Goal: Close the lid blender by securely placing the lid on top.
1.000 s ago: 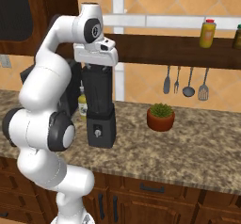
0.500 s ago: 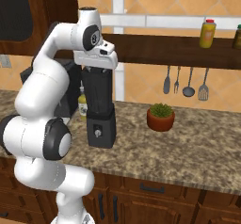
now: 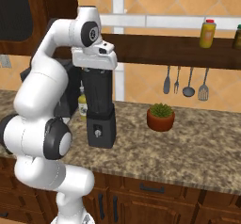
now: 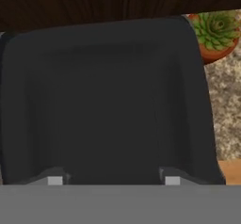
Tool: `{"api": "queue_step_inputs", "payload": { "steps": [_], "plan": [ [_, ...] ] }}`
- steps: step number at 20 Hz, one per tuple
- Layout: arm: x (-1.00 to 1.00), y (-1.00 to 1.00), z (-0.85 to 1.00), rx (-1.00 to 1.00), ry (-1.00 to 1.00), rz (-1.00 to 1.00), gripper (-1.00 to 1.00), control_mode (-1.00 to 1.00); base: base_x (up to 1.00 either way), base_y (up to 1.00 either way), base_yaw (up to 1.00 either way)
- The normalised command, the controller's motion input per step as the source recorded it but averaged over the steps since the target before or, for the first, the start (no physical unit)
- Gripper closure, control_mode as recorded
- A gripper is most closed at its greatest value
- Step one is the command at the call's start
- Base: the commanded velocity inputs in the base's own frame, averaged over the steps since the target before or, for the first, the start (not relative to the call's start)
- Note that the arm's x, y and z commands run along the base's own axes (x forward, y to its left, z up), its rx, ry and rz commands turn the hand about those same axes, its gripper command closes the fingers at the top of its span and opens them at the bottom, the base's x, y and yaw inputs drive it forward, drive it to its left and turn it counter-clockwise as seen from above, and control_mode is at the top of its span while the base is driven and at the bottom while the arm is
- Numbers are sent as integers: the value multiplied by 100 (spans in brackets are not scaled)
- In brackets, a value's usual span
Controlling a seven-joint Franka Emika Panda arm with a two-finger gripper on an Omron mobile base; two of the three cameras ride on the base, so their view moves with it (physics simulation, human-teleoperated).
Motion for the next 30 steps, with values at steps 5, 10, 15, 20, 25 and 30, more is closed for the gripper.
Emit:
{"api": "queue_step_inputs", "payload": {
  "steps": [5,10,15,20,25,30],
  "plan": [
    [-95,-14,-7,-4,30,0,-100,-100,0,0,0],
    [-100,-20,-1,-1,19,0,-100,-100,0,0,0],
    [-100,-30,0,0,11,0,-100,-100,0,0,0],
    [-100,-34,2,0,28,0,-100,-100,0,0,0],
    [-100,-35,12,-1,48,0,-100,-100,0,0,0],
    [-100,-36,11,-5,58,0,-100,-100,0,0,0]
  ]
}}
